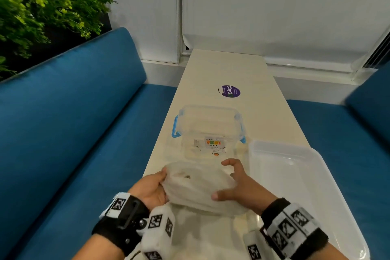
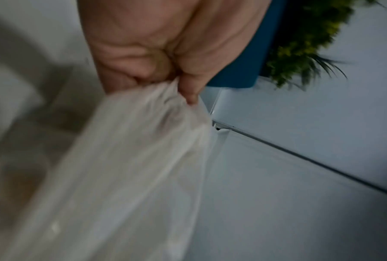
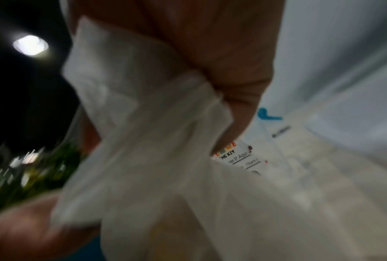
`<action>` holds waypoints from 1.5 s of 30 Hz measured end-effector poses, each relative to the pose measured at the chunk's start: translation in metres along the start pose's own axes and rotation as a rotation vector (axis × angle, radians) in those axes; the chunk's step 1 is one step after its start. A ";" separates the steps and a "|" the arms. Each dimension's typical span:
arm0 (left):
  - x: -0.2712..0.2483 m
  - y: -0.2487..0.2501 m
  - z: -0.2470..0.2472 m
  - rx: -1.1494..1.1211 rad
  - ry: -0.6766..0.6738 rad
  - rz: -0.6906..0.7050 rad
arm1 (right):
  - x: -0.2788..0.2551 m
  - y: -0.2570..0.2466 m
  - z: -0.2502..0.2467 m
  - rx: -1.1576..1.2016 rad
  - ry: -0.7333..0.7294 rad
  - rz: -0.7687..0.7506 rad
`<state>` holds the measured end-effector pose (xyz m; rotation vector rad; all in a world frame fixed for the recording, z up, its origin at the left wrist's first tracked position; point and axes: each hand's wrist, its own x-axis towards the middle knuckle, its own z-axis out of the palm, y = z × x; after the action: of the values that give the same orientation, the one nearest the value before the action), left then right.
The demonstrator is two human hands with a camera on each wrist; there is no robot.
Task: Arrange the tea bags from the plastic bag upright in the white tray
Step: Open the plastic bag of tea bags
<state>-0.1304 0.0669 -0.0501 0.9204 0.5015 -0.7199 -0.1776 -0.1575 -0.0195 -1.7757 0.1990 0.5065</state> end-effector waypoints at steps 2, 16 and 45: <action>-0.005 0.006 0.014 -0.038 -0.042 -0.035 | 0.001 0.010 0.011 -0.258 0.126 -0.133; 0.014 -0.030 -0.015 1.189 0.339 0.834 | 0.035 0.010 0.013 0.991 0.000 0.323; 0.004 -0.004 -0.012 -0.053 -0.045 0.002 | 0.031 0.016 0.014 0.405 -0.049 0.227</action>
<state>-0.1315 0.0743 -0.0612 0.8533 0.4777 -0.7204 -0.1602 -0.1443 -0.0500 -1.3513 0.4405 0.6225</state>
